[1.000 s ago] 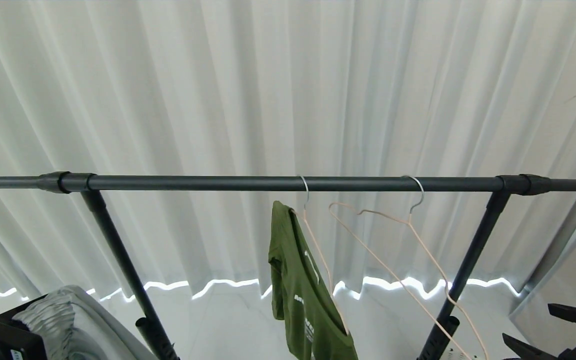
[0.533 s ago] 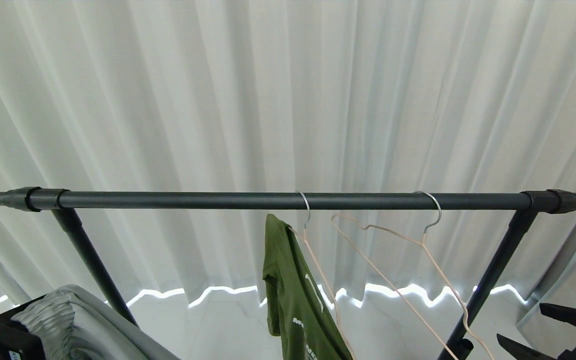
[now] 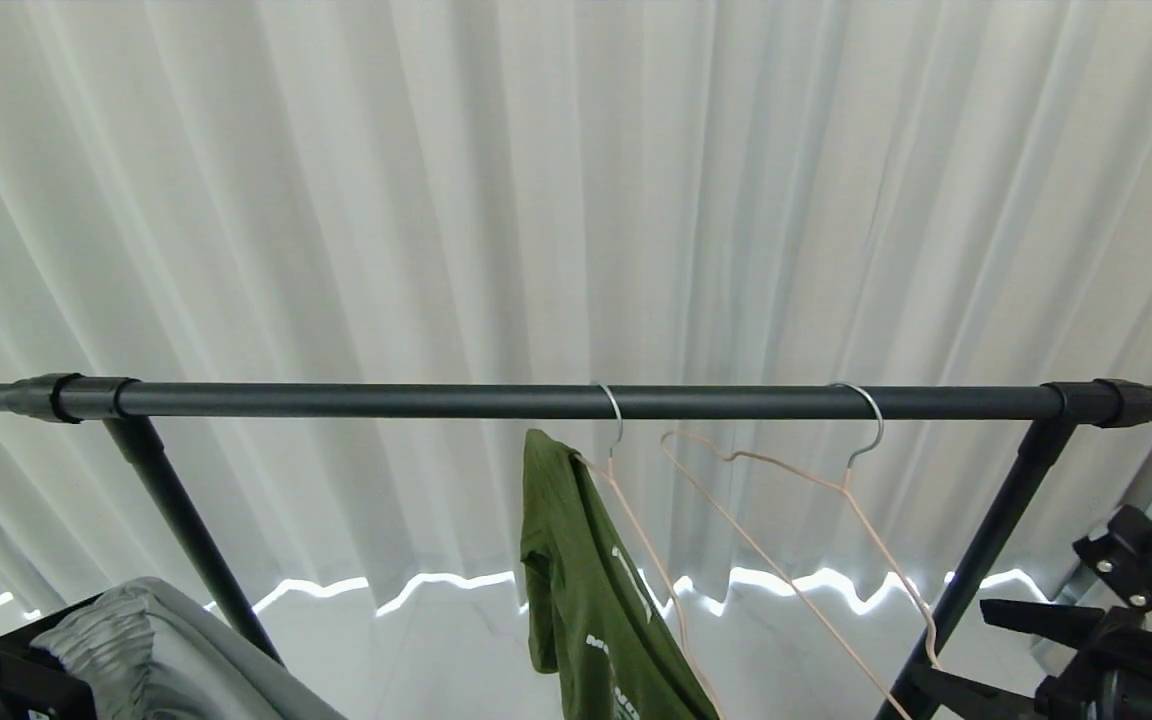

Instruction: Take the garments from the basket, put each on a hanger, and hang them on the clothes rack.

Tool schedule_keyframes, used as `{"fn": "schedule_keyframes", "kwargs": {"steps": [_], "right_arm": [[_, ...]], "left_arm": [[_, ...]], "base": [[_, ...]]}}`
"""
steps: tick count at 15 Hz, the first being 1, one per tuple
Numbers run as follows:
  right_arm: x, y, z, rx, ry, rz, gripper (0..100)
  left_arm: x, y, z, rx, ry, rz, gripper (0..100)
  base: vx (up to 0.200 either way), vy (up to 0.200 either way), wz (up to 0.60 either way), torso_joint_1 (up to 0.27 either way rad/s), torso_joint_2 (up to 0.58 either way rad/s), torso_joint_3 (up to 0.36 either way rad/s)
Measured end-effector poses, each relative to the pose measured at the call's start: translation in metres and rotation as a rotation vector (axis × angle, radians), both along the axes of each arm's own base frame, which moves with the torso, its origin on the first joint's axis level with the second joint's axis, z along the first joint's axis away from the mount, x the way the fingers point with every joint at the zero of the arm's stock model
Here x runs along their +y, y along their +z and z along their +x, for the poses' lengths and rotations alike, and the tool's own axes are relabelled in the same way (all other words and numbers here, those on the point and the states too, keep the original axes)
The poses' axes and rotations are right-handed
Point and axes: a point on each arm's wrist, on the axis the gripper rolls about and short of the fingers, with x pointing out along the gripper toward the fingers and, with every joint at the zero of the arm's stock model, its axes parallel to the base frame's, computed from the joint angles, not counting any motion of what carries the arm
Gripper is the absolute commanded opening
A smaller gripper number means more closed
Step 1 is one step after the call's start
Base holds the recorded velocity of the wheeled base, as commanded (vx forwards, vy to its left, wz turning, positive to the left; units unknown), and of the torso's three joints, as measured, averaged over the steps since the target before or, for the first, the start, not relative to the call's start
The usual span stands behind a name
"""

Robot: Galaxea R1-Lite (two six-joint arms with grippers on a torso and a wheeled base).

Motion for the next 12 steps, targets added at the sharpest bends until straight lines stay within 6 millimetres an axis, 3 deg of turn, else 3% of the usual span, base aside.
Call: {"fn": "schedule_keyframes", "kwargs": {"steps": [3,7,12], "right_arm": [[0.017,-0.01,0.012,0.006,-0.031,-0.092,100],[0.035,-0.023,0.03,0.023,-0.101,-0.069,100],[0.046,-0.039,0.042,0.022,-0.145,-0.098,100]], "left_arm": [[0.0,0.0,0.0,0.0,0.0,0.0,0],[0.0,0.0,0.0,0.0,-0.001,0.002,0],[0.0,0.001,-0.001,-0.005,-0.001,0.001,0]], "base": [[0.0,0.0,0.0,0.0,0.0,0.0],[0.0,0.0,0.0,0.0,0.0,0.0],[0.0,0.0,0.0,0.0,0.0,0.0]]}}
